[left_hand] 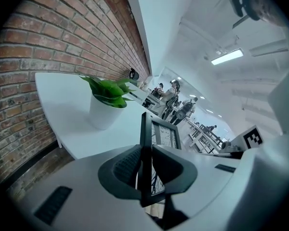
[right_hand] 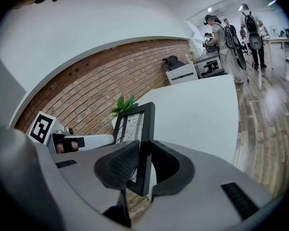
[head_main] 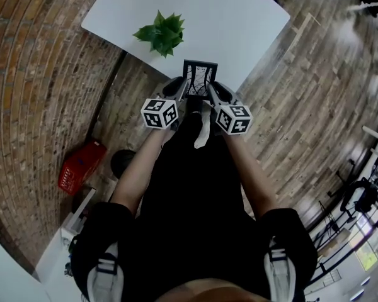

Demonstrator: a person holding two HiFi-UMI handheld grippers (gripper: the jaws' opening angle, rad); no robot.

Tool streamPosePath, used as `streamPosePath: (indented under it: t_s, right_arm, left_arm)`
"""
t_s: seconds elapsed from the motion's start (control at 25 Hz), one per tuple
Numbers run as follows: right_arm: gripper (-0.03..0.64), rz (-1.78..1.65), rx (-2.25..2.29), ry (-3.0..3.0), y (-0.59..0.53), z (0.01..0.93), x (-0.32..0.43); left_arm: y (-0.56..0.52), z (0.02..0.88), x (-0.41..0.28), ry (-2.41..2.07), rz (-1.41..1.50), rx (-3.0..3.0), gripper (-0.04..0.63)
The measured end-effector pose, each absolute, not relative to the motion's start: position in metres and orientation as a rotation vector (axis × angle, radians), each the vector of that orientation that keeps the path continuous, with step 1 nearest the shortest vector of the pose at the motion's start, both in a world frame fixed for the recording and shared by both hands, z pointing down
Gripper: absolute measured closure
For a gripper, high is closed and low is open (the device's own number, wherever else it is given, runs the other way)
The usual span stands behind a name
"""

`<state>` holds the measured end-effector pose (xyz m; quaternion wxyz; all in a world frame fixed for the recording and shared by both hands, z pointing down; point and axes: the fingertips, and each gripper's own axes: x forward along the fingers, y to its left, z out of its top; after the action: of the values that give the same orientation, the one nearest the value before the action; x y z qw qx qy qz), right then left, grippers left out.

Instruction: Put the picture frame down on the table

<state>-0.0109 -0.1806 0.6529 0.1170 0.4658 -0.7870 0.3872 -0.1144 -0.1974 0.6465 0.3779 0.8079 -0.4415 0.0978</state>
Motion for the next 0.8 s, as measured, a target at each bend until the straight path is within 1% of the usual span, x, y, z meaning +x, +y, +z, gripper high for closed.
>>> streamPosePath:
  t_s: [0.8]
  right_arm:
    - [0.543,1.157,1.303,-2.256,-0.207,0.705,-0.007]
  left_arm:
    - [-0.227,0.705,-0.109,-1.135,0.323,2.003,0.512]
